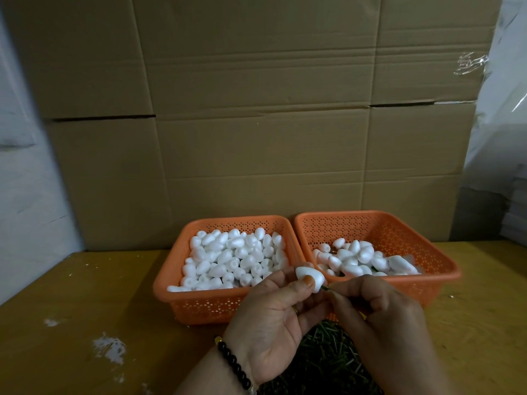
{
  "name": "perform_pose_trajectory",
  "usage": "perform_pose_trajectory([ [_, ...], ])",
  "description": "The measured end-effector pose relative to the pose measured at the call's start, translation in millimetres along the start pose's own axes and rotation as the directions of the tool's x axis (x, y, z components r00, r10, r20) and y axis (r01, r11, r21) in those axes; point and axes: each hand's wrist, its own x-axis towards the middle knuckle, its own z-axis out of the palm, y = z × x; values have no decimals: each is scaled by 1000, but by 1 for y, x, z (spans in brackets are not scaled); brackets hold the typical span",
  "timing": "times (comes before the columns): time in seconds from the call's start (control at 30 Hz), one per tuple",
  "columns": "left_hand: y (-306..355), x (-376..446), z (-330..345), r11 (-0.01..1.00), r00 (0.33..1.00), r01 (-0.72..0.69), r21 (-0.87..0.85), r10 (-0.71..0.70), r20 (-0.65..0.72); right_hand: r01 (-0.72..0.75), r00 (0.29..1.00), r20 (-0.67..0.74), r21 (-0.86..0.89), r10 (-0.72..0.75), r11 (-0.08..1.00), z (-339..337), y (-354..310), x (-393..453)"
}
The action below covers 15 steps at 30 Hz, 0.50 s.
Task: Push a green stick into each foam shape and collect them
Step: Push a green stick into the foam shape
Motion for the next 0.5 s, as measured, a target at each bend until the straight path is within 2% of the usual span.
perform_pose_trajectory([
  [0.23, -1, 0, 0, 1000, 1000, -5, 13, 5, 2, 2, 1000, -4, 0, -2, 1000, 0, -1, 1],
  [0.5, 3, -2, -1, 1000, 999, 11, 3, -12, 35, -112, 993, 44, 54, 109, 992, -2, -2, 3],
])
